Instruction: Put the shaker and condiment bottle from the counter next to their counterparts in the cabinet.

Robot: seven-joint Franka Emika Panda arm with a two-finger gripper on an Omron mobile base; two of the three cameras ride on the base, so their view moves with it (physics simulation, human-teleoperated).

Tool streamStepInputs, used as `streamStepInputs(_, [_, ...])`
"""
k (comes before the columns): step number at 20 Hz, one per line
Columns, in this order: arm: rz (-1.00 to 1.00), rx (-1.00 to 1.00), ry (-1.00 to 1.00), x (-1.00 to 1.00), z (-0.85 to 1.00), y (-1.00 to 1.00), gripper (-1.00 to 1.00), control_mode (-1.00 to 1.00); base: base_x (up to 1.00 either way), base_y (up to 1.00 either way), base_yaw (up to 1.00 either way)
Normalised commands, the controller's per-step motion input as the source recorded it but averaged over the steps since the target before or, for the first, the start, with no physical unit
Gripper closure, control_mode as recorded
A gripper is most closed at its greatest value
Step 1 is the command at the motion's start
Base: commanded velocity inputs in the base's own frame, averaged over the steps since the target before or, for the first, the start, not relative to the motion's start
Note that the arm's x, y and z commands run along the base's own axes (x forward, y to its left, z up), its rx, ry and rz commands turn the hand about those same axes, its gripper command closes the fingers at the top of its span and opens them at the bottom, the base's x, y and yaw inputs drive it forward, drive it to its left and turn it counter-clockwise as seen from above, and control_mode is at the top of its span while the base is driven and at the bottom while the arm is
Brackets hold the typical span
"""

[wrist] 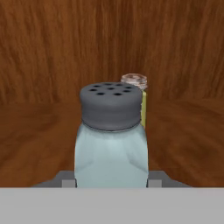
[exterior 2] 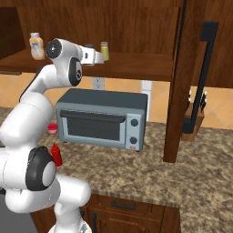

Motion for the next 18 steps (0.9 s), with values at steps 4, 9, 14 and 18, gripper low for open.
streamStepInputs(4, [0.0, 0.0, 0.0, 0.48, -0.21, 0.0, 1.0, -1.0, 0.0, 0.0, 0.0])
streamStepInputs(9, [0.0, 0.0, 0.0, 0.51, -0.15, 0.0, 1.0, -1.0, 0.0, 0.0, 0.0])
streamStepInputs(14, [0.0, 0.0, 0.0, 0.45, -0.21, 0.0, 1.0, -1.0, 0.0, 0.0, 0.0])
streamStepInputs(18, [0.0, 0.0, 0.0, 0.05, -0.26, 0.0, -1.0, -1.0, 0.0, 0.0, 0.0])
